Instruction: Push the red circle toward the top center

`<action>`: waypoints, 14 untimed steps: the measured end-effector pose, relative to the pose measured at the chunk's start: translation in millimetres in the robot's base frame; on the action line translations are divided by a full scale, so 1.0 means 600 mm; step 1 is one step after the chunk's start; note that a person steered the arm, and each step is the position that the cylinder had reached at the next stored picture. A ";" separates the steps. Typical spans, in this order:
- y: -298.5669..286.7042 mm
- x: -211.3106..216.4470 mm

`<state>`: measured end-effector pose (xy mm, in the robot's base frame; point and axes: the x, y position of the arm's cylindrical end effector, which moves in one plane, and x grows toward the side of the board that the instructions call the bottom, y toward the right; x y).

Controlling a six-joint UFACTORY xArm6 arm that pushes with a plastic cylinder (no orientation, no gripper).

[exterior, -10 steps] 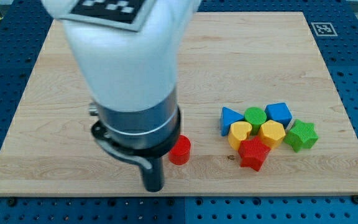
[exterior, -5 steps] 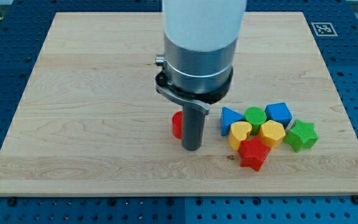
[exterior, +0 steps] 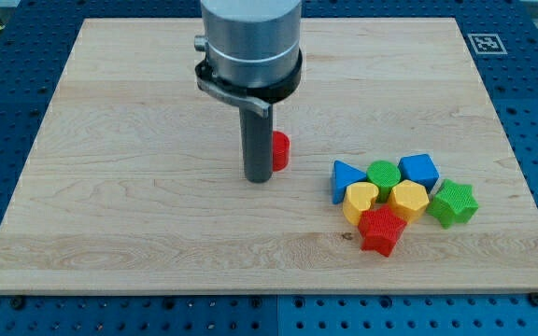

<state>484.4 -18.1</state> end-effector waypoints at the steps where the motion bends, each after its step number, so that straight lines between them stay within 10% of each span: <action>1: 0.007 -0.036; 8: 0.043 -0.089; 14: 0.047 -0.332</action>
<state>285.4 10.3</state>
